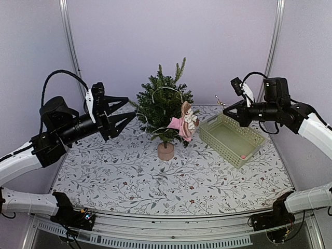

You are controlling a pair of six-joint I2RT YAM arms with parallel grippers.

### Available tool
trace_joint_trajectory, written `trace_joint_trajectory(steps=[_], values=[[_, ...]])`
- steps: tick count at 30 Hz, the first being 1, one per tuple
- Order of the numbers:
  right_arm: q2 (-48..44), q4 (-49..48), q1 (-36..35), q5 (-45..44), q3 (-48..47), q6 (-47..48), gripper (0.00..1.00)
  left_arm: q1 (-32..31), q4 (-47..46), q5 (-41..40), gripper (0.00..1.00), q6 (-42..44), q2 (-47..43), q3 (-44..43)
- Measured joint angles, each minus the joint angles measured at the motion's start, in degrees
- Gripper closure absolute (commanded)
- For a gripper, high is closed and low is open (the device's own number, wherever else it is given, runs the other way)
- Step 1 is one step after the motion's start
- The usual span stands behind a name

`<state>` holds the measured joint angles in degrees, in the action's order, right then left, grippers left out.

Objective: Decorate the small christmas tree

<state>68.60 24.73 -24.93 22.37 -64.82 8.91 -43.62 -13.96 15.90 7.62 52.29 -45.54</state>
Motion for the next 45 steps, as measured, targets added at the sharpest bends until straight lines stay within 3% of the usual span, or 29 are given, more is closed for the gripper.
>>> trace_joint_trajectory(steps=[7,13,19,31,38,43,44,45], values=[[-9.7,5.4,-9.1,7.7,-0.1,-0.1,1.0,-15.3,6.2,-5.6,0.45,12.1,2.6,-6.5],[-5.9,11.2,-21.0,7.7,-0.2,-0.3,1.0,-28.2,13.4,-14.9,0.48,21.2,11.6,-14.4],[-2.8,15.4,-28.3,6.8,-0.7,-0.3,1.0,-36.9,20.5,-23.9,0.54,28.2,21.2,-20.3],[0.3,19.5,-33.9,6.0,-4.7,1.0,1.0,-39.1,27.1,-31.5,0.58,33.1,26.0,-22.5],[0.4,21.0,-34.7,5.7,-5.0,1.3,1.0,-39.2,27.8,-34.2,0.74,34.9,26.7,-22.5],[0.6,21.2,-34.7,5.7,-5.0,1.4,1.0,-39.2,28.2,-35.1,0.93,35.7,27.4,-22.4],[0.6,21.2,-34.7,5.7,-5.0,1.4,0.99,-39.2,28.2,-35.3,0.97,35.8,27.5,-22.4],[0.7,21.3,-34.7,5.7,-5.0,1.4,0.92,-39.3,28.1,-35.5,1.0,35.7,27.6,-22.4]])
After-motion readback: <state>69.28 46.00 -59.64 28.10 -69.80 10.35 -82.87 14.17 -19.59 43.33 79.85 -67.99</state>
